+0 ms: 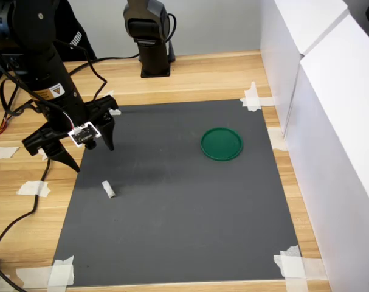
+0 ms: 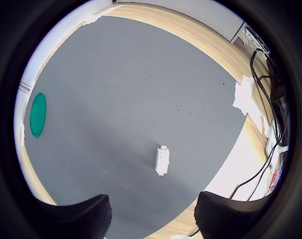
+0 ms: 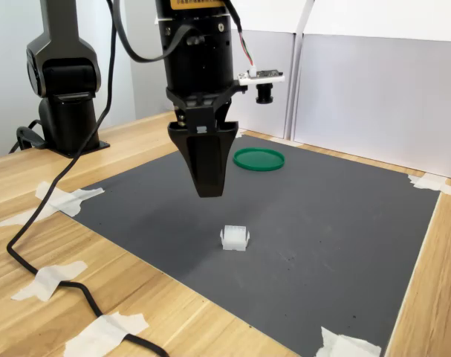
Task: Grasp a white terminal and put it on the green lid.
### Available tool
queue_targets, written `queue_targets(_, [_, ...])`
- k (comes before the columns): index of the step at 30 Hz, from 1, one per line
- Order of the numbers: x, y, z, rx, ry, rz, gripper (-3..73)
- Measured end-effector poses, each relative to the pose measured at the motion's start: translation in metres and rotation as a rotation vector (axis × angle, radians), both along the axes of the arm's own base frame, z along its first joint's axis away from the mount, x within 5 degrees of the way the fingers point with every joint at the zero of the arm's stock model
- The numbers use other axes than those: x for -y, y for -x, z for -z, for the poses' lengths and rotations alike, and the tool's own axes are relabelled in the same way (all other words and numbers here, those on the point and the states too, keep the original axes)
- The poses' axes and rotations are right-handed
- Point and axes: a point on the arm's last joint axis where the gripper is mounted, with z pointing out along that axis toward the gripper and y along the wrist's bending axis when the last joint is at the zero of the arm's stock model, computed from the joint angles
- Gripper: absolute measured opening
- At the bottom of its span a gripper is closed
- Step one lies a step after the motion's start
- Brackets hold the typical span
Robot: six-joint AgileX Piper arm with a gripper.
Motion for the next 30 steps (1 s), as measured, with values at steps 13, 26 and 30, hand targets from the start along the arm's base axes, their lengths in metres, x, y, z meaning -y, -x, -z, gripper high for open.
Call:
queue_targets(13, [-0.007, -0.010, 0.004, 0.046, 0.024, 0.047, 70.1])
queue_targets(26, [-0.013, -0.026, 0.043, -0.013, 0.024, 0.020, 70.0])
queue_targets(30, [-0.016, -0.030, 0.048, -0.002, 0.026, 0.040, 70.0])
